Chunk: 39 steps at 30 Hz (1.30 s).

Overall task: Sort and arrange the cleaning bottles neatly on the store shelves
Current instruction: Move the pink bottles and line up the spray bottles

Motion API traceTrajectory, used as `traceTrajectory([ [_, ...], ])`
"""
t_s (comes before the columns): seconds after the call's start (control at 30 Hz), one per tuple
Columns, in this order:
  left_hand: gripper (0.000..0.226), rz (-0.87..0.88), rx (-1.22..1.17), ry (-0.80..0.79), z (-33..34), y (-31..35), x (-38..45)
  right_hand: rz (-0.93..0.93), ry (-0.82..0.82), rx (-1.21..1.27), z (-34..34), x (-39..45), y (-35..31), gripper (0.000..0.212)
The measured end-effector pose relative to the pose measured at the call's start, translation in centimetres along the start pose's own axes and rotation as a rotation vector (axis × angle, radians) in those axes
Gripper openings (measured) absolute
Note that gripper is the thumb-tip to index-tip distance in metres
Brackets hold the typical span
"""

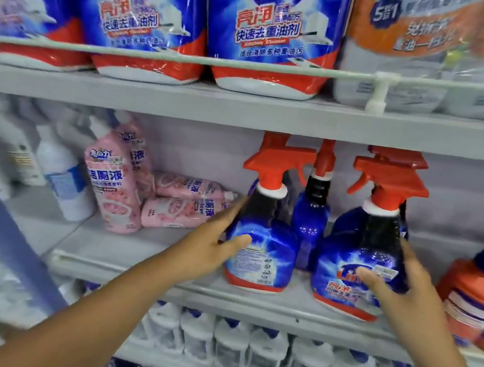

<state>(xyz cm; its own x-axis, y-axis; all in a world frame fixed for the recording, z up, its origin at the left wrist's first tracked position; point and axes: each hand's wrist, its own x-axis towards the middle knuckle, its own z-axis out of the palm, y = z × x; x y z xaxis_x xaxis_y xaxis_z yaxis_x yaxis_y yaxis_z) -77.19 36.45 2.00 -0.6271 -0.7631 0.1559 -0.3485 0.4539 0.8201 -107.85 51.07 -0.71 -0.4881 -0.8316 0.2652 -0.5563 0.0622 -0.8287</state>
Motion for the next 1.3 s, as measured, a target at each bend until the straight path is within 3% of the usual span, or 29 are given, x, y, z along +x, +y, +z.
traceTrajectory([
  [0.17,0.046,-0.175,0.127,0.223,-3.9,-3.5,-2.7,0.035,0.364,-0.052,2.8,-3.2,-1.3,0.067],
  [0.3,0.047,-0.146,0.387,0.277,-7.1,-3.6,-1.2,-0.054,0.528,-0.032,5.5,-5.6,-4.4,0.056],
  [0.43,0.056,-0.254,0.716,0.022,-9.3,-6.0,2.7,-0.139,0.417,0.23,9.8,-7.2,-9.1,0.028],
  [0.57,0.068,-0.177,0.819,-0.097,-10.3,-9.3,5.5,-0.129,0.235,0.325,14.8,-7.9,-13.2,0.031],
  [0.77,0.086,-0.044,0.715,-0.071,-10.5,-11.8,5.9,-0.027,0.215,0.365,20.8,-7.4,-15.9,0.043],
  [0.9,0.077,0.048,0.523,0.086,-11.1,-10.6,5.0,0.027,0.255,0.375,23.0,-7.3,-15.9,0.037],
  [1.1,0.098,-0.089,0.361,-0.163,-10.3,-11.3,4.9,0.094,0.146,0.338,24.6,-5.7,-16.4,0.039],
  [1.17,0.09,-0.164,0.35,-0.177,-9.5,-11.3,4.7,0.102,0.111,0.333,24.8,-5.2,-16.2,0.035],
  [1.27,0.052,-0.317,0.4,-0.221,-9.4,-10.2,4.0,0.16,0.07,0.328,25.5,-4.9,-15.5,0.027],
  [1.3,0.05,-0.355,0.379,-0.234,-9.5,-9.8,3.9,0.178,0.049,0.32,25.7,-4.8,-15.3,0.026],
])
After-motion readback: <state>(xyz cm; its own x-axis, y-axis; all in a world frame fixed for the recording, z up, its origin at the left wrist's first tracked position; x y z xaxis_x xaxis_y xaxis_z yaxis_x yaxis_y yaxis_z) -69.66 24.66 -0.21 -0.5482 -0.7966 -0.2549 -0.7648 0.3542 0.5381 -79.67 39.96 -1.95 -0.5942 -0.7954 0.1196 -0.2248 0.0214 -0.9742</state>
